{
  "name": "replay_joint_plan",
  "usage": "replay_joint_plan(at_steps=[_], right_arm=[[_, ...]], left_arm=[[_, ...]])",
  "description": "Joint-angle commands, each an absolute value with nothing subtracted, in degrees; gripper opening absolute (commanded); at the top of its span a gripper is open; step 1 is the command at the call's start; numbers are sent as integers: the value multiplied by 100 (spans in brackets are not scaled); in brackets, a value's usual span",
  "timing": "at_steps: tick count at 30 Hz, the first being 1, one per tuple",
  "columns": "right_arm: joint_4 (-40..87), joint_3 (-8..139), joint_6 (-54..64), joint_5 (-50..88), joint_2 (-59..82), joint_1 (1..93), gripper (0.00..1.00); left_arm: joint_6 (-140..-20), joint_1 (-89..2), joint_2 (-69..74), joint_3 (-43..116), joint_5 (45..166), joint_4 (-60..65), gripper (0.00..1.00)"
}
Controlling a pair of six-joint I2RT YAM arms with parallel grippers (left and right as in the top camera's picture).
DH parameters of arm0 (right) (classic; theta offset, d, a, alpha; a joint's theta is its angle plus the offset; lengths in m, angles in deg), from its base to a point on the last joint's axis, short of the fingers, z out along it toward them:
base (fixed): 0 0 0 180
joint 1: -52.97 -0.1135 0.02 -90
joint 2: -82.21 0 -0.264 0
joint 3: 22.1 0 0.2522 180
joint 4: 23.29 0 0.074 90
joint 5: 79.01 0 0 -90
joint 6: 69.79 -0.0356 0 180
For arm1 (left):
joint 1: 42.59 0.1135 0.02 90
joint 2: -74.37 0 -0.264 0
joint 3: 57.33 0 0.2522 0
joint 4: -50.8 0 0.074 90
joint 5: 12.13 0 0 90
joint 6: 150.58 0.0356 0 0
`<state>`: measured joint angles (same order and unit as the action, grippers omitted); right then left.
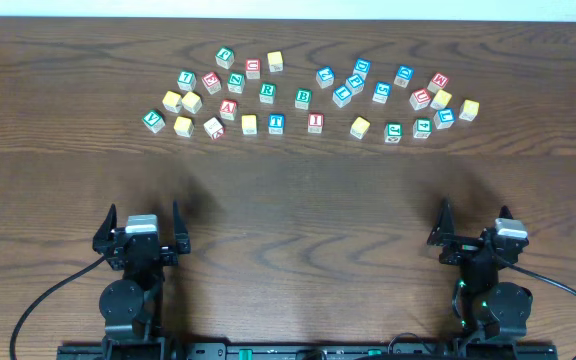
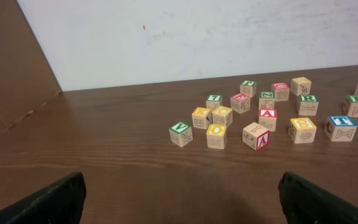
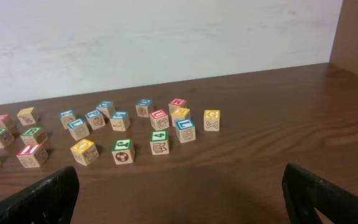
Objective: Spell out ROBOT
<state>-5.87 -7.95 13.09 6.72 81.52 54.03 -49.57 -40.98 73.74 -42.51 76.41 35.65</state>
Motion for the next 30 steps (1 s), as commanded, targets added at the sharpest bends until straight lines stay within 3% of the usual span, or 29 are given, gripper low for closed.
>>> replay_joint_plan(at_steps=[1, 25, 30], right_arm=[[-563, -802, 1364, 685, 8178, 5438, 99], [-563, -802, 1364, 685, 8178, 5438, 99], [-563, -802, 1364, 685, 8178, 5438, 99]], left_arm=[[-4881, -4089, 7403, -4334, 7571, 3300, 97], [-4898, -4094, 7403, -4334, 7606, 3340, 98], [-5401, -4094, 7298, -4202, 8214, 3322, 97]])
